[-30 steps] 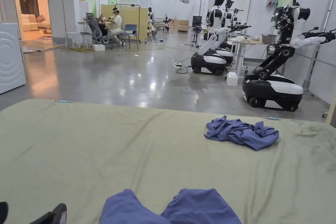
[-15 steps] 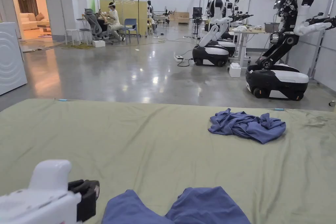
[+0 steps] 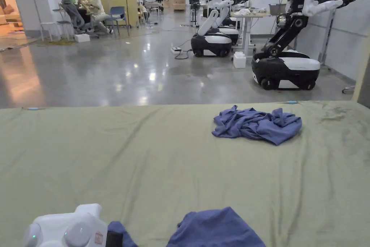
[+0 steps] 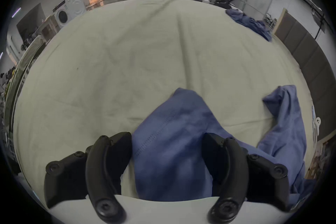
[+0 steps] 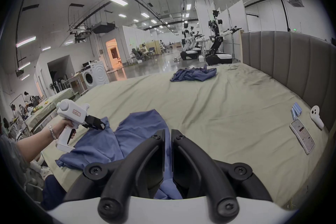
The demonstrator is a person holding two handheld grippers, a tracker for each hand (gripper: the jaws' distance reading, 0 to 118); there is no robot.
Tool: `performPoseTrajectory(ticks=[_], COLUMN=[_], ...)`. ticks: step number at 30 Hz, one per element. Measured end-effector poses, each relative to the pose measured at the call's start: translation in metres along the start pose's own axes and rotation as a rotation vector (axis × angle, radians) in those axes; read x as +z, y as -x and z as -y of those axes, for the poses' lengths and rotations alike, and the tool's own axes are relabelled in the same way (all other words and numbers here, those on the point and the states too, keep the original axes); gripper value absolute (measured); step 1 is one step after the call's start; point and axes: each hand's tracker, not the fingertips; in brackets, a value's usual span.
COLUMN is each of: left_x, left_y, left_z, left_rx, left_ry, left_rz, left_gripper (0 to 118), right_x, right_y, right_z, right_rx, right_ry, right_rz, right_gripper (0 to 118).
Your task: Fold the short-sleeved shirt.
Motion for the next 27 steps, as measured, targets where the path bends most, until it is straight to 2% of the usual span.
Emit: performPoseTrajectory(ticks=[1,2,3,4,5,6,7,8,9,12,15,16,17,19,20,21,22,24,27], left_x=[0.007,0.013,0.021,0.027,0.034,0.042,0.047,0.055,0.064,0.080,0.089,0.093,0.096,0.102,0.107,0.114,0.121,0.142,0.189], left_y=[-0.001,-0.001,0.000,0.001,0.004,0.008,0.013,0.016,0.019,0.023,0.028,0.030,0.031,0.035,0.037,0.040,0.041,0.042,0.038], left_z=[0.001,0.002,0.003,0.004,0.007,0.009,0.012,0.016,0.021,0.035,0.046,0.051,0.054,0.060,0.063,0.066,0.070,0.082,0.118], left_rx=[-0.006,-0.044,-0.077,-0.098,-0.086,-0.044,-0.020,-0.003,0.007,0.014,0.026,0.028,0.028,0.028,0.033,0.040,0.046,0.035,-0.052], left_ry=[-0.033,-0.055,-0.075,-0.094,-0.103,-0.123,-0.127,-0.139,-0.168,-0.186,-0.202,-0.209,-0.218,-0.233,-0.242,-0.257,-0.284,-0.368,-0.553], left_rz=[0.022,0.022,0.017,0.009,0.026,0.085,0.110,0.132,0.143,0.142,0.159,0.164,0.162,0.165,0.172,0.187,0.208,0.209,0.137], left_gripper=[72,50,41,41,12,5,5,5,5,5,5,5,5,5,5,5,5,5,5], right_x=[-0.005,-0.011,-0.018,-0.026,-0.037,-0.052,-0.068,-0.088,-0.114,-0.178,-0.243,-0.263,-0.275,-0.278,-0.271,-0.258,-0.249,-0.221,-0.160], right_y=[-0.001,-0.002,-0.002,-0.002,-0.001,0.000,0.001,0.004,0.006,0.011,0.022,0.026,0.030,0.037,0.041,0.040,0.035,0.030,0.019], right_z=[-0.001,-0.003,-0.007,-0.014,-0.023,-0.035,-0.044,-0.053,-0.059,-0.058,-0.035,-0.033,-0.023,-0.012,-0.012,-0.014,-0.017,-0.028,-0.036], right_rx=[0.001,-0.001,-0.006,-0.013,-0.018,-0.010,-0.003,0.002,0.012,0.030,0.042,0.064,0.076,0.102,0.152,0.145,0.096,-0.022,-0.096], right_ry=[0.010,0.019,0.026,0.031,0.043,0.076,0.120,0.183,0.266,0.390,0.571,0.643,0.688,0.700,0.647,0.580,0.553,0.489,0.299], right_rz=[-0.001,-0.008,-0.018,-0.031,-0.059,-0.084,-0.103,-0.114,-0.131,-0.170,-0.147,-0.123,-0.109,-0.092,-0.042,-0.079,-0.165,-0.230,-0.359], right_gripper=[9,9,9,9,11,26,54,91,118,118,118,117,110,61,54,20,5,5,5])
